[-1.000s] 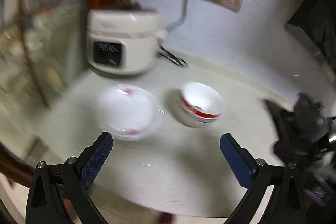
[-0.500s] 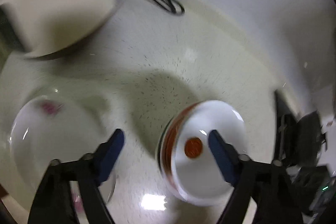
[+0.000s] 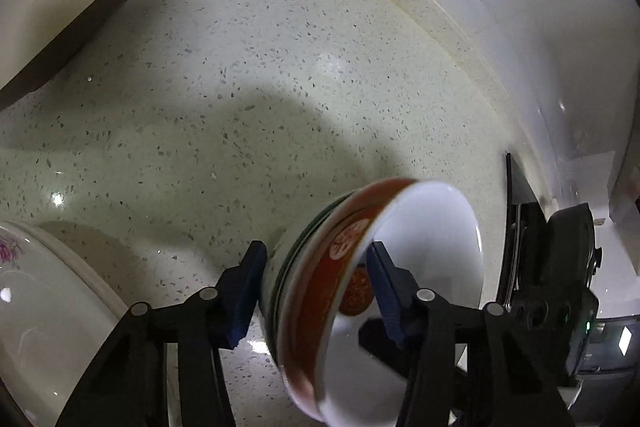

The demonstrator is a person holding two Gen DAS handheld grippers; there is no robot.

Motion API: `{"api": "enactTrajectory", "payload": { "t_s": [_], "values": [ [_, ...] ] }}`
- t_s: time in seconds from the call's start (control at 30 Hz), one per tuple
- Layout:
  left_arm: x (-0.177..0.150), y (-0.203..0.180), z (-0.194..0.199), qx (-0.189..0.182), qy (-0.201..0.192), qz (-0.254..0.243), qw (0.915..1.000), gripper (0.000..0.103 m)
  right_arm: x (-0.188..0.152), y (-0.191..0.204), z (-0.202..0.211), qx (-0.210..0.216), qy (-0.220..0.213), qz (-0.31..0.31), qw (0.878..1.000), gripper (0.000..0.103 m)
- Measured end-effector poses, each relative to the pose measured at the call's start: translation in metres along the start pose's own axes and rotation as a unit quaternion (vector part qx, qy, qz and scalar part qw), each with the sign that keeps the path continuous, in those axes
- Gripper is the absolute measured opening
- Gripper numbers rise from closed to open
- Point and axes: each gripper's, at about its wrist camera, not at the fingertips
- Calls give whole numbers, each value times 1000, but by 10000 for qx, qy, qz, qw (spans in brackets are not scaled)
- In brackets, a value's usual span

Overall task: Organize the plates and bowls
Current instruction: 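Lift the bowl stack with both grippers and lower it onto the plate stack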

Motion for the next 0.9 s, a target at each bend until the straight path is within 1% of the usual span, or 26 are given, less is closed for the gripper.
{"api": "enactTrajectory", "payload": {
  "t_s": [0.07,0.17,0.27,0.37,0.4,0.47,0.53,0.6,0.7,0.8,0.9],
  "values": [
    [-6,2,4,-30,-20,41,10000,49,1,1,0,26,-16,61,10000,55],
    [-16,-2,10,52,-135,-122,9998,48,1,4,0,-34,-23,200,9998,53],
    [-19,-7,20,22,-286,-228,9993,48,-1,19,1,-107,-83,489,9987,53],
    [-21,-12,41,-76,-478,-319,9983,48,-2,34,10,-66,-191,660,9976,53],
    [-25,-7,57,-110,-565,-326,9978,48,-3,40,13,-51,-222,711,9972,53],
    [-27,-5,76,-146,-721,-316,9968,48,-8,58,18,-36,-229,874,9959,53],
    [-28,8,98,-139,-829,-195,9963,48,-16,78,16,12,-125,1015,9948,53],
    [-35,22,115,-53,-905,-95,9958,48,-26,94,7,83,17,1085,9941,53],
    [-45,52,137,129,-989,83,9950,48,-46,114,-16,206,316,1112,9931,53],
    [-53,84,150,280,-1054,401,9932,48,-62,125,-40,236,581,1115,9918,53],
    [-59,110,156,328,-1131,684,9907,48,-73,134,-59,206,770,1170,9899,53]
  ]
}}
Point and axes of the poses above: each gripper's, at about its wrist camera, not at the fingertips, and z roughly against the way its jaws point, y to its left, x to its top, and after that the axes turned 8 degrees about -y, right-handed
